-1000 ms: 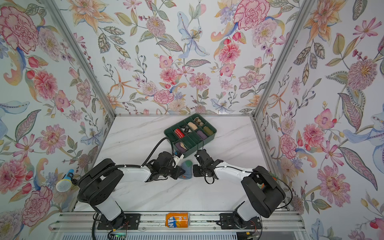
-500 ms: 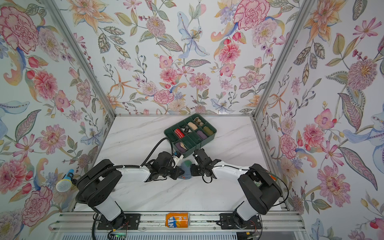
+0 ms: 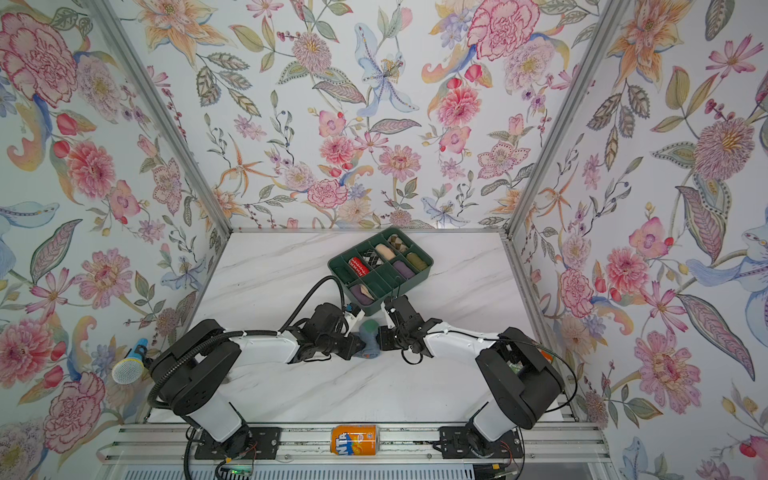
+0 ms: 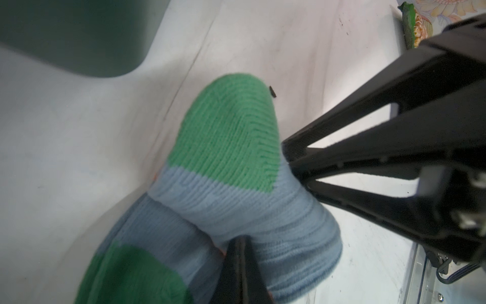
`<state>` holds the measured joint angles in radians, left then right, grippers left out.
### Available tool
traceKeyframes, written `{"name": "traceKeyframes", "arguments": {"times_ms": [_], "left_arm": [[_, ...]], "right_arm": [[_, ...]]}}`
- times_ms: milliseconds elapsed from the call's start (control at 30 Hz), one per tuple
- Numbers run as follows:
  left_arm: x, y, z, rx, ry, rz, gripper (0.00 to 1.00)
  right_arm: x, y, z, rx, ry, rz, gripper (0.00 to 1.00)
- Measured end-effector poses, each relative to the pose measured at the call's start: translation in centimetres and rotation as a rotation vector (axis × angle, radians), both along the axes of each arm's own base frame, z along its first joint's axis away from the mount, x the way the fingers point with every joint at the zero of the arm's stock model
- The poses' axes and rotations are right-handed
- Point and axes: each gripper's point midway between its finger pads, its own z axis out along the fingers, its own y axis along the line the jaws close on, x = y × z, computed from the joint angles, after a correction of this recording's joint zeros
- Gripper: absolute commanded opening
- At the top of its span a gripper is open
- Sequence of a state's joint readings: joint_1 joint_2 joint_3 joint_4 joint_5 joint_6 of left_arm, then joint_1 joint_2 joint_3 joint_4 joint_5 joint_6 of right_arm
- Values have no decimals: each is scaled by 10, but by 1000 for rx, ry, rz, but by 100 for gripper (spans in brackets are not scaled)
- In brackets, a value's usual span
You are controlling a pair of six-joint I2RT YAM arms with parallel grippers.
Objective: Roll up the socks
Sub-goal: 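Open the right gripper and regrip the roll while left gripper holds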
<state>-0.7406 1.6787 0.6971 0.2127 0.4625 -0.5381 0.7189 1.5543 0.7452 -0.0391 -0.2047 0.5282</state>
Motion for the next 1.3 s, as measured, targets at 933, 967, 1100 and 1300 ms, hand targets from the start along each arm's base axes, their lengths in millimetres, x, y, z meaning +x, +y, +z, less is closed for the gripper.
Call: {"name": "traceKeyframes", "arguments": {"times_ms": [933,967,1100,1300], "left_arm": [[-7,17,-8,27,31,22,0],[-7,17,-8,27,31,21,0],[-7,18,-9,25,30,24,0],[-7,19,-9,21,29,24,0]], "right_arm": [[-15,30,3,190,80,79,39],[-15,31,1,192,84,80,39],[-13,33,-4,198,94,77,38],[-11,36,-6,220,97,76,29]]}}
